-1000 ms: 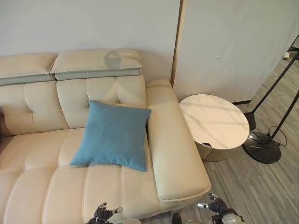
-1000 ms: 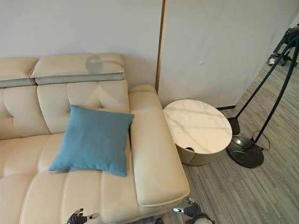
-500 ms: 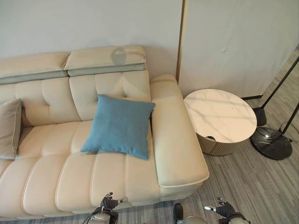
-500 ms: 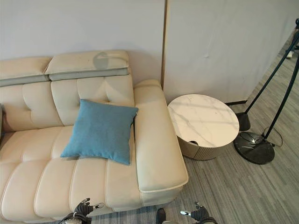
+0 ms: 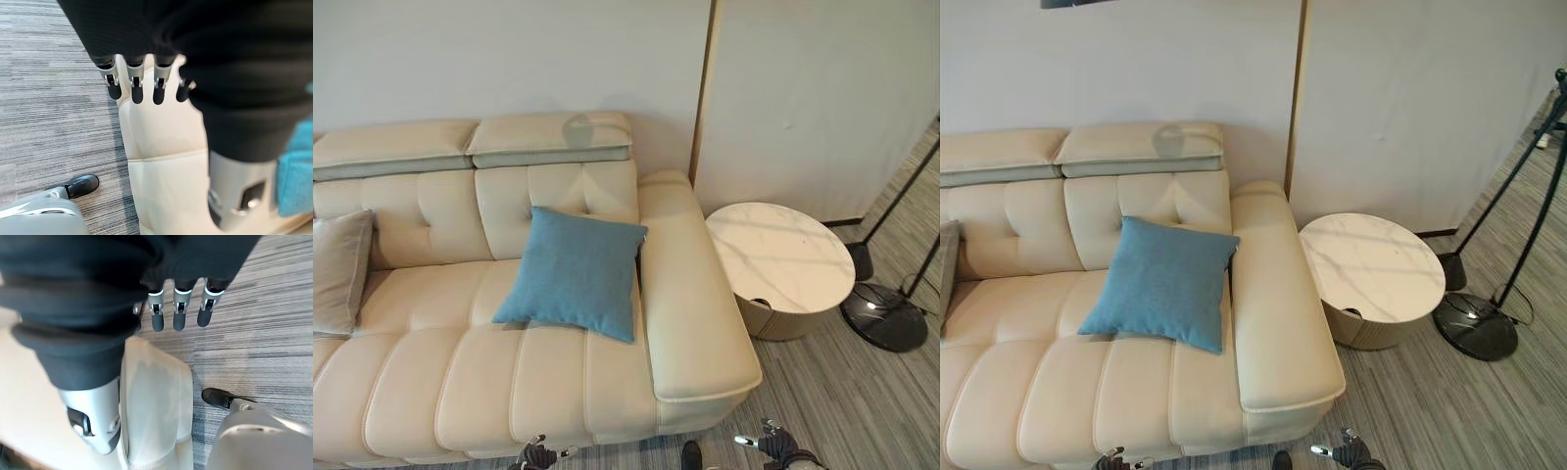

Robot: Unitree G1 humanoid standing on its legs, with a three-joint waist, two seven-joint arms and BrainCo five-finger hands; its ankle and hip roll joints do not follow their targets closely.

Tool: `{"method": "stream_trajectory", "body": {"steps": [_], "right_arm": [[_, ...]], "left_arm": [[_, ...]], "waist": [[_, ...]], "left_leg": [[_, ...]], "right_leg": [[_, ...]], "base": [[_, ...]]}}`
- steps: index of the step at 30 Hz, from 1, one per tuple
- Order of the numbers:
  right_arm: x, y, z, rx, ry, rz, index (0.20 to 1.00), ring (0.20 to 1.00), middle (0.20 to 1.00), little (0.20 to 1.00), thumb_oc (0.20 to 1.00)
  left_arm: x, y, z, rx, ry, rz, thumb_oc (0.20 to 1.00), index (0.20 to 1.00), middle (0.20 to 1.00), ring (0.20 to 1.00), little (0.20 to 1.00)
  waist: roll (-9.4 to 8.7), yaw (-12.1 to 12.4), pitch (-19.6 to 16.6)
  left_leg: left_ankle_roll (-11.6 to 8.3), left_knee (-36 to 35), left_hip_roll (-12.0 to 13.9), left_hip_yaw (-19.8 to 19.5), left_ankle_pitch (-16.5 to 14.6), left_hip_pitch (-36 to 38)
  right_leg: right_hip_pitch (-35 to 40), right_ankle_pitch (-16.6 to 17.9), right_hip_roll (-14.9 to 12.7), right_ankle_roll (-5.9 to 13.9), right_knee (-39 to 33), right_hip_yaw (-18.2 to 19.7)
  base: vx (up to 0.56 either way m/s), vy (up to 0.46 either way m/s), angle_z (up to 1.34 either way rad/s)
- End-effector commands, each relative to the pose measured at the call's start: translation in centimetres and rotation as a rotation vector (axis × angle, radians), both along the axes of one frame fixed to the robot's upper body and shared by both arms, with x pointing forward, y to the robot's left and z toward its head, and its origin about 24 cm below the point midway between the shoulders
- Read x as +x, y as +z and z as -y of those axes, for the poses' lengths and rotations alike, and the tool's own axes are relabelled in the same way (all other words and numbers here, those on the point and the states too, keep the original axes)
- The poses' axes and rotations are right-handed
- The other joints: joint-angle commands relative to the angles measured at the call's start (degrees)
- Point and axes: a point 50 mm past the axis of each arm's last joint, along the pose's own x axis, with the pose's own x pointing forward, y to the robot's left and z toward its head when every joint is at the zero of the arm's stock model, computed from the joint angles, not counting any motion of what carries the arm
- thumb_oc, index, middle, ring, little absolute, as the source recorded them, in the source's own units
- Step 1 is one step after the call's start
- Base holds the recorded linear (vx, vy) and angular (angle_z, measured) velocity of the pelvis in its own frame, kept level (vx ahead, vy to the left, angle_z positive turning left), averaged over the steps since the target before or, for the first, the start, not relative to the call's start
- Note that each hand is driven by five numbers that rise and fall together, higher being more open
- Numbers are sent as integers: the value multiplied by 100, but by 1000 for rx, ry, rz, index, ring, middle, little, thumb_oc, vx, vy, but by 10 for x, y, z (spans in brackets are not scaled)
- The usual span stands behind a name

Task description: Pick up all the scattered cushions and arrange them neatly on the sofa.

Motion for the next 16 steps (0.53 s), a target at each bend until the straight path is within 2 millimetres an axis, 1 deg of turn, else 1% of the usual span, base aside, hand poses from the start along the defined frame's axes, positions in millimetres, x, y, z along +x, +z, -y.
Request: {"method": "stream_trajectory", "body": {"steps": [1,2,3,4,5,6,8,10,11,16], "right_arm": [[35,10,-6,-7,28,78,1000,1000,1000,1000,1000],[30,8,-6,-3,24,67,1000,1000,1000,1000,1000],[30,8,-6,-3,24,67,1000,1000,1000,1000,1000],[26,5,-8,6,25,48,1000,1000,1000,1000,1000],[24,4,-7,3,33,35,1000,1000,1000,1000,1000],[24,4,-7,3,33,35,1000,1000,1000,1000,1000],[20,3,-6,-5,36,11,1000,1000,1000,1000,1000],[19,2,-5,-4,32,10,1000,1000,1000,1000,1000],[14,1,-3,-5,22,-5,1000,1000,1000,1000,1000],[11,0,-3,-1,14,-19,1000,1000,1000,1000,1000]], "left_arm": [[25,8,-6,52,-78,45,1000,1000,1000,1000,1000],[24,7,-6,50,-86,37,1000,1000,1000,1000,1000],[24,7,-6,50,-86,37,1000,1000,1000,1000,1000],[21,6,-6,40,-78,28,1000,1000,1000,1000,1000],[17,5,-7,32,-71,17,1000,1000,1000,1000,1000],[17,5,-7,32,-71,17,1000,1000,1000,1000,1000],[9,2,-6,14,-60,-17,1000,1000,1000,1000,1000],[6,1,-6,12,-61,-28,1000,1000,1000,1000,1000],[1,-1,-6,13,-70,-53,1000,1000,1000,1000,1000],[-5,-4,-2,8,-82,-87,1000,1000,1000,1000,1000]], "waist": [[177,-61,249],[154,-56,207],[154,-57,208],[122,-16,134],[83,28,48],[83,29,49],[38,73,-74],[21,70,-88],[-1,44,-99],[-1,11,-129]], "left_leg": [[-57,12,43,69,-118,-366],[-54,12,15,55,-132,-386],[-54,12,15,55,-132,-385],[-60,12,-14,91,-154,-376],[-90,12,1,155,-150,-384],[-90,12,1,155,-150,-384],[-120,12,37,260,-151,-322],[-124,12,39,272,-149,-291],[-146,12,56,271,-134,-257],[-179,12,70,257,-130,-226]], "right_leg": [[-64,-1285,136,273,1270,48],[67,-1345,140,269,1179,81],[68,-1345,140,269,1179,81],[237,-1316,108,263,986,33],[346,-1226,120,259,630,8],[346,-1225,120,259,629,8],[540,-1132,191,246,178,36],[587,-1120,204,235,123,51],[638,-1110,230,211,69,60],[705,-1081,250,192,-27,58]], "base": [[-166,65,-21],[-33,12,-18],[1,7,-13],[-5,-40,-8],[-5,-40,-20],[-8,-76,-39],[26,-112,-29],[11,-88,-6],[-12,-83,-18],[-13,-61,-7]]}}
